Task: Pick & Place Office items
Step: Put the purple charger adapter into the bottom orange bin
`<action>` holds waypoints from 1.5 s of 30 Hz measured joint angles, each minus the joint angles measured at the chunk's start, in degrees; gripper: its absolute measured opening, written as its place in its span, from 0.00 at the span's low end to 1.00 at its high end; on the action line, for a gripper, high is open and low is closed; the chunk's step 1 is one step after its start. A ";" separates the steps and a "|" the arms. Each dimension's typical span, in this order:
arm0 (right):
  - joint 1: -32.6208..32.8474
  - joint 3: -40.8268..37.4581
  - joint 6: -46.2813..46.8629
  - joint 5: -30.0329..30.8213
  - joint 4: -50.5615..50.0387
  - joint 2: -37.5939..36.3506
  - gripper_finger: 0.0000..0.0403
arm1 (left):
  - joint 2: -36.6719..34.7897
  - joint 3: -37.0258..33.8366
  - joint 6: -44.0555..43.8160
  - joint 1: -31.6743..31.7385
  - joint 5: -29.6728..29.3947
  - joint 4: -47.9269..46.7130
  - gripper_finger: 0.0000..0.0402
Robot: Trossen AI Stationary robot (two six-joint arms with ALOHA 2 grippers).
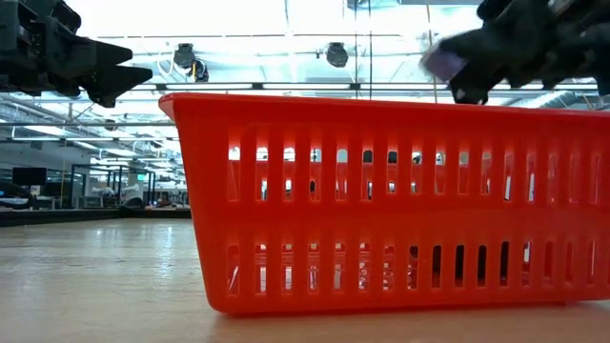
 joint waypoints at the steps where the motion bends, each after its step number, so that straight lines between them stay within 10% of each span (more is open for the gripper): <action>1: 0.26 0.00 -0.02 -2.47 0.87 0.00 0.32 | 0.00 0.00 0.00 0.01 0.00 0.00 0.68; 13: 5.17 0.00 -2.15 -24.87 15.06 -0.01 0.32 | 0.00 0.00 0.00 0.02 -0.02 -0.01 0.68; 26: 10.06 0.00 -5.33 -24.40 30.74 -0.01 0.32 | 0.00 0.00 0.00 0.00 -0.02 -0.01 0.68; 37: 7.43 -0.02 -2.03 -19.02 5.17 0.08 0.32 | 0.00 0.00 0.00 -0.01 0.00 -0.01 0.68; 45: 6.89 0.00 -3.82 -18.54 19.07 -0.04 0.32 | 0.00 0.00 0.00 0.00 -0.02 -0.01 0.68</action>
